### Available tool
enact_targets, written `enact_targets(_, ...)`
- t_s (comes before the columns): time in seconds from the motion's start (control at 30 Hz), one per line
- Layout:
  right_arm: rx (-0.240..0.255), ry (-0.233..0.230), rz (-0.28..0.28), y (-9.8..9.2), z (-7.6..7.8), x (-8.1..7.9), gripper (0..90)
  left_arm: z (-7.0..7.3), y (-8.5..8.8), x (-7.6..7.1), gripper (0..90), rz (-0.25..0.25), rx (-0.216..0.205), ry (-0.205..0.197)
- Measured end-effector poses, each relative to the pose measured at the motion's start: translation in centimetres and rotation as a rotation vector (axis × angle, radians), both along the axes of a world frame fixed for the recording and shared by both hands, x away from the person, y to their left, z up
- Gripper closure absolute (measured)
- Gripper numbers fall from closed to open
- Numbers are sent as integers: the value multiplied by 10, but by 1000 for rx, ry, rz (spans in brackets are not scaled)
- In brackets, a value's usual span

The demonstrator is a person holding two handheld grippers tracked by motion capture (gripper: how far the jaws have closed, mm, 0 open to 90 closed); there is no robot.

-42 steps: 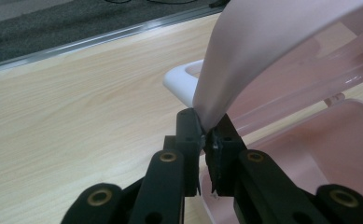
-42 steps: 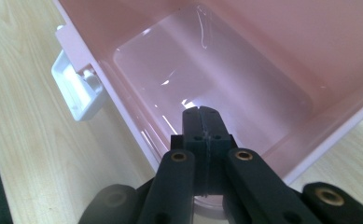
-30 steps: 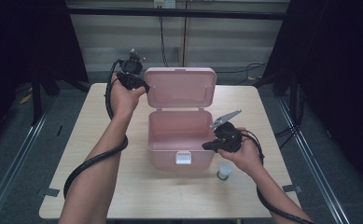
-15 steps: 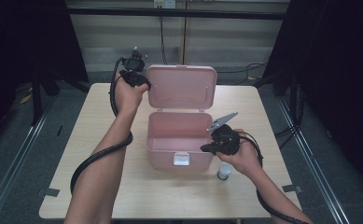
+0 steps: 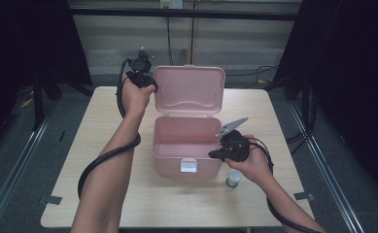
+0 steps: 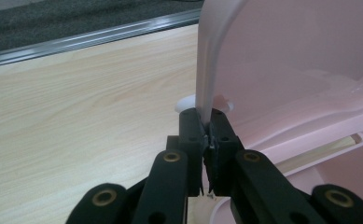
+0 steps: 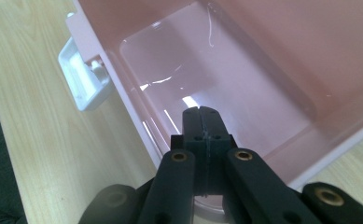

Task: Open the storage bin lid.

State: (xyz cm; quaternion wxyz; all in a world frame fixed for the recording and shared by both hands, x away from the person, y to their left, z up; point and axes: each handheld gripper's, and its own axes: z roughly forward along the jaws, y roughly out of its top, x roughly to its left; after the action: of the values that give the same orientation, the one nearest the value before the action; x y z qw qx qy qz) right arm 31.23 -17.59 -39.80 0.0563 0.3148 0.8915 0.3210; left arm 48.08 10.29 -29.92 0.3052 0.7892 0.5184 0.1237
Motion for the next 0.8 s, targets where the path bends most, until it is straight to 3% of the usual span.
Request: enact_targets(0.8, -9, 5, 19, 2, 1, -3, 900, -9, 5, 7, 862, 8, 6, 18)
